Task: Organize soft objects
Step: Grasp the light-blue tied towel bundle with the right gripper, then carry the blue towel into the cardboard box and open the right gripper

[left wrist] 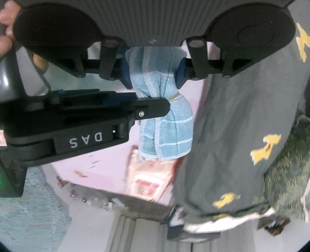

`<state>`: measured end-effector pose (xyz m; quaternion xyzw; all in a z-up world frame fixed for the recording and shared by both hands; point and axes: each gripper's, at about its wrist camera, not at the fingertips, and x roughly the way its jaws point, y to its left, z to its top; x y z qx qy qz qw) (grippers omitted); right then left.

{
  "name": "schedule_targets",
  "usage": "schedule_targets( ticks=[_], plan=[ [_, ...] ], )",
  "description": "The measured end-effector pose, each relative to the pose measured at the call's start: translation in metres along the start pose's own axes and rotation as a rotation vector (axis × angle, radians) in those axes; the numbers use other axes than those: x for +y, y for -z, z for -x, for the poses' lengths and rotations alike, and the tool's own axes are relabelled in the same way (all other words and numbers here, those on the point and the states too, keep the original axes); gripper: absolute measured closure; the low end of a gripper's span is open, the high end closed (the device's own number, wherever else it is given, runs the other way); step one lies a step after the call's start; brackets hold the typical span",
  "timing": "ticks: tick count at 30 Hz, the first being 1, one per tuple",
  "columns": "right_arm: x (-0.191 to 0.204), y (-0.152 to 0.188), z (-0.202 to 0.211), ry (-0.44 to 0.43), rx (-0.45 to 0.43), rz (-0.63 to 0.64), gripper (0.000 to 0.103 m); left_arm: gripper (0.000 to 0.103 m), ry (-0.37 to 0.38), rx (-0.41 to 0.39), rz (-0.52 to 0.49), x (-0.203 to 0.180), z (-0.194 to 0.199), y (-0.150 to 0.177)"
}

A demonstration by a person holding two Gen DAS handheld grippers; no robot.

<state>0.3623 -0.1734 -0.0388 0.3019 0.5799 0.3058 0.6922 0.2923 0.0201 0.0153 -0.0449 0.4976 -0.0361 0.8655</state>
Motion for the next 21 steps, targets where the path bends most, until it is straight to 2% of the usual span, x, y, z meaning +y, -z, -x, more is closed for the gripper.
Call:
schedule_targets(
  ticks=[6, 11, 15, 19, 21],
  plan=[
    [-0.009, 0.019, 0.09, -0.065, -0.08, 0.023, 0.078, 0.053, 0.077, -0.044, -0.062, -0.067, 0.04, 0.007],
    [-0.054, 0.052, 0.192, -0.09, -0.178, -0.008, 0.08, 0.047, 0.236, -0.061, -0.175, -0.157, 0.052, 0.028],
    [-0.103, 0.085, 0.278, -0.043, -0.28, -0.062, 0.08, 0.044, 0.371, -0.057, -0.284, -0.235, 0.051, 0.046],
    [-0.149, 0.112, 0.353, 0.045, -0.382, -0.126, 0.081, 0.035, 0.484, -0.009, -0.357, -0.293, 0.041, 0.062],
    [-0.17, 0.123, 0.385, 0.102, -0.426, -0.146, 0.081, 0.035, 0.49, 0.023, -0.377, -0.311, 0.033, 0.072]
  ],
)
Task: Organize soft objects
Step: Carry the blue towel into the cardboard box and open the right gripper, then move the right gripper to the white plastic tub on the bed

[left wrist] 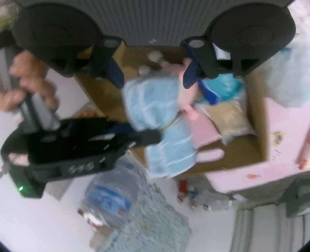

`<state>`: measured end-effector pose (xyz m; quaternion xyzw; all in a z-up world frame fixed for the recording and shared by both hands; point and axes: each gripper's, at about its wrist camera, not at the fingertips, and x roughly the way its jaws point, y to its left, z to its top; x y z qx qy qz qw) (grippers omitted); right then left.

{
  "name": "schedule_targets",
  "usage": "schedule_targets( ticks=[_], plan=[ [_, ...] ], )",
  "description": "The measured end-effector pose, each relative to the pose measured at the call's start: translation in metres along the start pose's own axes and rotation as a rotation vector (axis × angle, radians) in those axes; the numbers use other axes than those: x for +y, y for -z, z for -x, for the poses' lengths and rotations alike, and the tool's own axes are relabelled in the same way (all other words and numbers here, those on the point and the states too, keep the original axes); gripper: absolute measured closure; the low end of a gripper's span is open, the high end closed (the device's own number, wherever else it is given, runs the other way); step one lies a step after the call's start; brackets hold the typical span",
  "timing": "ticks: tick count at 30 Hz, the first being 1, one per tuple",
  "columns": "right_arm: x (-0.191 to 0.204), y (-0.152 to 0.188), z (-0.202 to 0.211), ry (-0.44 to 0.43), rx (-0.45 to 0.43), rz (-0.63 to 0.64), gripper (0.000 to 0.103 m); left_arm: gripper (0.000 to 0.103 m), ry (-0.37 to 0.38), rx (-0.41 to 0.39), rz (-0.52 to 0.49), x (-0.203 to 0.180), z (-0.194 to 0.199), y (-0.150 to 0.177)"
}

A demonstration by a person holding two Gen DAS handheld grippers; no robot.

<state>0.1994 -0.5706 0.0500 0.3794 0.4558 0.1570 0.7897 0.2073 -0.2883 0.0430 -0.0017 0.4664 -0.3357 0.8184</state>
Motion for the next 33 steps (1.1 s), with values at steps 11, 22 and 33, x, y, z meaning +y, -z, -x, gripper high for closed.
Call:
schedule_targets(
  ticks=[11, 22, 33],
  plan=[
    [-0.071, -0.005, 0.027, 0.252, 0.005, 0.08, 0.077, 0.035, -0.101, 0.017, 0.092, 0.033, 0.003, 0.023],
    [-0.045, 0.018, 0.047, 0.3, -0.125, 0.173, 0.051, 0.028, -0.154, -0.11, 0.148, 0.069, 0.076, 0.057],
    [-0.002, 0.1, 0.052, -0.024, -0.246, 0.157, 0.034, 0.02, -0.378, -0.276, 0.185, 0.106, 0.154, 0.152]
  ],
)
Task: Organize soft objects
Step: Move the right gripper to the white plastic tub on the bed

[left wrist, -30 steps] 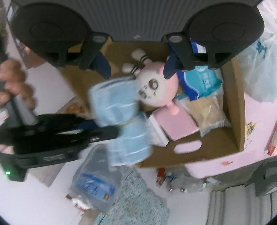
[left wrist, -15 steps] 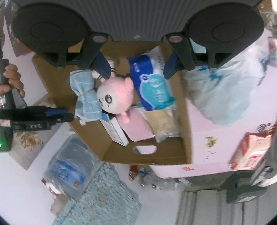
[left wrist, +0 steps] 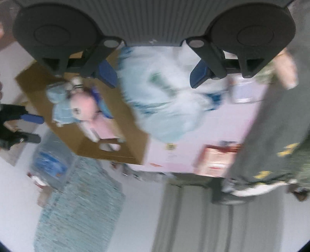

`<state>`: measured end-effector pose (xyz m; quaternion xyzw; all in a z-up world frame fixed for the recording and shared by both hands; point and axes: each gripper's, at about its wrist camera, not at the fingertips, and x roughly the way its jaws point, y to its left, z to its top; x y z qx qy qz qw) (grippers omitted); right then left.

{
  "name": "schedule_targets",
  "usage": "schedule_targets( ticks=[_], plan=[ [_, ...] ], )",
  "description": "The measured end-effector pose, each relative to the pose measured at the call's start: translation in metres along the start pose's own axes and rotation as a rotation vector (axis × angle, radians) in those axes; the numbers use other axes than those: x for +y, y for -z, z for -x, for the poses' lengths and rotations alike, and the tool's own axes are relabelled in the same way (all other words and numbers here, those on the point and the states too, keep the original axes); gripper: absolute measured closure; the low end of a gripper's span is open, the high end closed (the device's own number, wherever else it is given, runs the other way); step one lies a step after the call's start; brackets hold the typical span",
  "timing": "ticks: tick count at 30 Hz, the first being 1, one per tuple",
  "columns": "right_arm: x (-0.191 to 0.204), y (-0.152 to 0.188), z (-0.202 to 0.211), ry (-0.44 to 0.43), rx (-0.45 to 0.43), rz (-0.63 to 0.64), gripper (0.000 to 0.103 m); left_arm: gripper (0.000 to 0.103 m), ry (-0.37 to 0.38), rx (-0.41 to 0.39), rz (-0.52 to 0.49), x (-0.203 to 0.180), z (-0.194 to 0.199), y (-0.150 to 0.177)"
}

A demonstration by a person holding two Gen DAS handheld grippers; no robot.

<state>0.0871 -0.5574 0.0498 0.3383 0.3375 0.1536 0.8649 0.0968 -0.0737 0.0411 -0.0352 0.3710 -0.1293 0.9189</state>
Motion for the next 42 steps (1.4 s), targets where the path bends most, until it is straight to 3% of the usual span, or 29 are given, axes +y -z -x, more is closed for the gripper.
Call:
schedule_targets(
  ticks=[4, 9, 14, 20, 27, 33, 36, 42],
  plan=[
    [0.037, 0.012, -0.037, -0.117, 0.076, 0.038, 0.034, 0.02, -0.143, -0.052, -0.009, 0.026, 0.022, 0.024],
    [0.083, 0.027, -0.095, -0.194, 0.223, 0.086, 0.034, 0.02, -0.265, -0.072, 0.0, 0.048, 0.035, 0.052],
    [0.125, 0.061, -0.161, -0.29, 0.437, 0.088, 0.034, 0.022, -0.274, -0.02, 0.062, 0.071, 0.033, 0.08],
    [0.173, 0.114, -0.212, -0.325, 0.61, 0.158, 0.042, 0.035, -0.299, 0.002, 0.021, 0.077, 0.025, 0.096],
    [0.195, 0.13, -0.247, -0.319, 0.642, 0.154, 0.048, 0.038, -0.26, -0.058, -0.001, 0.082, 0.028, 0.084],
    [0.216, 0.11, -0.276, -0.252, 0.645, 0.161, 0.047, 0.038, -0.198, -0.096, 0.002, 0.101, 0.021, 0.037],
    [0.226, 0.099, -0.298, -0.176, 0.676, 0.166, 0.047, 0.038, -0.131, -0.022, 0.023, 0.116, 0.0, 0.004],
    [0.242, 0.092, -0.346, -0.047, 0.751, 0.169, 0.046, 0.04, 0.013, 0.169, 0.165, 0.154, -0.063, -0.038]
  ],
)
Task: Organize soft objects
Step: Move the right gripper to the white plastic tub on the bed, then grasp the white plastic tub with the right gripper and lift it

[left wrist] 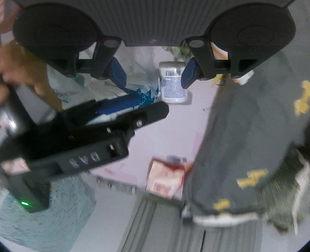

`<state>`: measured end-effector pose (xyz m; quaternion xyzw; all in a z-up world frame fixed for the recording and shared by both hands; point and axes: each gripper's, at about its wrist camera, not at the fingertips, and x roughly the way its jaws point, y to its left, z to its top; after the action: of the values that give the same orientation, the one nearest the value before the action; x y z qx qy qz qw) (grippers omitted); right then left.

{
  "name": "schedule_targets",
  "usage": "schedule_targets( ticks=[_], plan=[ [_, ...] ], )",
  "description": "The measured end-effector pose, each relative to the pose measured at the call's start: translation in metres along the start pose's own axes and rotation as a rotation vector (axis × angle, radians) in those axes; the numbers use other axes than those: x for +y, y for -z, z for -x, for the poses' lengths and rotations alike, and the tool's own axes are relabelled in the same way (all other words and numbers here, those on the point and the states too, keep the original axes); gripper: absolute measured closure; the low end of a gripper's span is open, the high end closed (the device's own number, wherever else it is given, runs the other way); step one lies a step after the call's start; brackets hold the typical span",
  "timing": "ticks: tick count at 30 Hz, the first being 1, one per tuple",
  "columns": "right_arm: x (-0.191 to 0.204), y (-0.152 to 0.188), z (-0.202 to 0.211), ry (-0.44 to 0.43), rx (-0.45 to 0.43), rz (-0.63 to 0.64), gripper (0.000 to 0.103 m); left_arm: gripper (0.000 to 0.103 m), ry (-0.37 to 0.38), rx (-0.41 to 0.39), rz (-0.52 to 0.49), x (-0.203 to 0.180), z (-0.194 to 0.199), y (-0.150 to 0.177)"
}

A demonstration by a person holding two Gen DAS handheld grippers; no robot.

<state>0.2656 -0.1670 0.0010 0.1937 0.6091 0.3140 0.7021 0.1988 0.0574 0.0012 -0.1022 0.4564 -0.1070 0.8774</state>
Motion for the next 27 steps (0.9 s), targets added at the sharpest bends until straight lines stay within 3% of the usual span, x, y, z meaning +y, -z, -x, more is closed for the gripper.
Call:
schedule_targets(
  ticks=[6, 14, 20, 27],
  plan=[
    [-0.012, -0.015, -0.029, 0.065, 0.067, -0.075, 0.045, 0.042, -0.037, 0.127, 0.036, 0.014, -0.044, -0.022],
    [-0.033, -0.034, -0.058, 0.093, 0.12, -0.17, 0.04, 0.045, -0.02, 0.232, 0.134, 0.034, -0.084, -0.033],
    [-0.042, -0.045, -0.075, 0.08, 0.135, -0.213, 0.029, 0.047, -0.03, 0.259, 0.179, 0.042, -0.103, -0.038],
    [-0.048, -0.045, -0.068, -0.017, 0.092, -0.233, 0.026, 0.049, -0.016, 0.189, 0.175, 0.041, -0.084, -0.041]
  ],
)
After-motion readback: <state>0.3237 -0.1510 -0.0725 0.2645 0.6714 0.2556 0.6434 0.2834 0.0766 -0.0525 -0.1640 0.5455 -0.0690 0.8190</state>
